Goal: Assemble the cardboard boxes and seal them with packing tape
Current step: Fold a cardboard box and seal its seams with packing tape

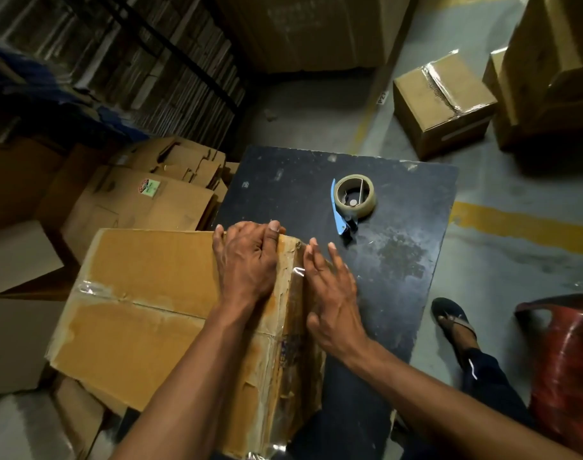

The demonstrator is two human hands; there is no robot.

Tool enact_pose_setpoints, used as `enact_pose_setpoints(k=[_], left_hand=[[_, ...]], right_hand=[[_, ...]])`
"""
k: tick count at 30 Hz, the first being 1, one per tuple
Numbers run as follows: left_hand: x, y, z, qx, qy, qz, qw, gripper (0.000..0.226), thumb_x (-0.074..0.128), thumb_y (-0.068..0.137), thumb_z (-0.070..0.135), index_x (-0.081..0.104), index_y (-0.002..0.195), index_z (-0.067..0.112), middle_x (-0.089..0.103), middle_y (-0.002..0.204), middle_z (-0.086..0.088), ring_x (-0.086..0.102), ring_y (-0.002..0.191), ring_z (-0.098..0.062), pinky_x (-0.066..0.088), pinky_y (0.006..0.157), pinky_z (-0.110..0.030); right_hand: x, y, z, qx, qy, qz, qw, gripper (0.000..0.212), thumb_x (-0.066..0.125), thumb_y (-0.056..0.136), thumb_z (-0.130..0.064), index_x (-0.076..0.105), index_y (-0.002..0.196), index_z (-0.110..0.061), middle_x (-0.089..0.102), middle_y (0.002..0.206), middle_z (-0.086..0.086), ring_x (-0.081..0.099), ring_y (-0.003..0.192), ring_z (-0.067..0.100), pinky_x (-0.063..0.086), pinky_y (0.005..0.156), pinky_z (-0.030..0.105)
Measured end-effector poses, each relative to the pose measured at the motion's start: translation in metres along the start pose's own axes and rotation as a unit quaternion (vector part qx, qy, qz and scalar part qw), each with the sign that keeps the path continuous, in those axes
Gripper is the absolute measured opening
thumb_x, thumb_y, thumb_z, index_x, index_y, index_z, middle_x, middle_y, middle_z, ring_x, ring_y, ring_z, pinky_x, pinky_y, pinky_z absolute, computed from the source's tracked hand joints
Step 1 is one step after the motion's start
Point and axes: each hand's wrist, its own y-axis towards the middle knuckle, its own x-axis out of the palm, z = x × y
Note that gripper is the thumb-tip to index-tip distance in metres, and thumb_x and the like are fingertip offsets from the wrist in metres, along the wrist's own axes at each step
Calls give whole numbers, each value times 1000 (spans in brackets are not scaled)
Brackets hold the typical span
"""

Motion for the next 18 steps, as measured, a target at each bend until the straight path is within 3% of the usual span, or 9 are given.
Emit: enact_pose_setpoints(k=[2, 5, 7, 9, 10, 12, 14, 18], left_hand=[[0, -1, -1, 1, 1, 3, 1000, 57, 22, 106, 60, 74, 106, 35, 66, 108, 14, 49, 125, -9, 7, 127, -44], [0, -2, -1, 4, -11, 1, 1000, 58, 21, 106, 61, 74, 107, 36, 64, 108, 15, 47, 127, -9, 5, 127, -45], [-1, -1, 0, 6, -19, 0, 1000, 59, 20, 105, 62, 74, 107, 37, 63, 108, 16, 46, 128, -9, 4, 128, -45], [-2, -1, 2, 4, -21, -6, 1000, 59, 20, 104, 63, 73, 106, 37, 63, 110, 14, 46, 129, -9, 5, 128, -46], [-2, -1, 3, 2, -23, -6, 1000, 59, 21, 104, 63, 72, 105, 35, 65, 112, 12, 47, 130, -11, 6, 128, -47], [-3, -1, 3, 0, -22, -6, 1000, 61, 21, 102, 63, 73, 106, 31, 67, 116, 6, 49, 131, -16, 8, 127, -48], [-3, 0, 2, 5, -13, -3, 1000, 63, 20, 102, 65, 75, 108, 34, 68, 115, 7, 49, 130, -14, 8, 127, -46], [-2, 2, 3, 6, -7, 3, 1000, 61, 22, 104, 63, 76, 108, 37, 69, 110, 11, 49, 125, -12, 10, 126, -48]], right_hand=[[-11, 0, 11, -17, -10, -12, 1000, 97, 53, 75, -10, 20, 164, -29, 3, 172, -16, -7, 159, 19, -7, 120, 46], [-44, 9, 20, -16, 64, -14, 998, 71, 52, 82, -9, 55, 147, -39, 41, 157, -24, 29, 151, 10, 29, 119, 44], [-69, 26, 8, 8, 126, 17, 992, 36, 59, 98, -15, 72, 128, -31, 63, 129, -27, 50, 124, -12, 48, 101, 23], [-89, 51, -14, 24, 182, 9, 983, 16, 64, 102, -35, 78, 106, -32, 67, 97, -35, 58, 95, -20, 45, 77, 8], [-95, 65, -22, 28, 192, -17, 981, 19, 63, 99, -48, 78, 96, -36, 67, 86, -35, 61, 85, -18, 45, 70, 8], [-99, 88, -31, 22, 161, -89, 983, 38, 64, 89, -67, 81, 96, -34, 75, 88, -23, 68, 83, -9, 53, 69, 17], [-98, 105, -28, 2, 126, -144, 982, 35, 76, 84, -60, 83, 99, -29, 78, 89, -15, 72, 83, -2, 62, 76, 33], [-101, 125, -6, -35, 168, -215, 961, 27, 87, 81, -34, 82, 102, -19, 80, 95, -8, 75, 91, 9, 61, 88, 43]])
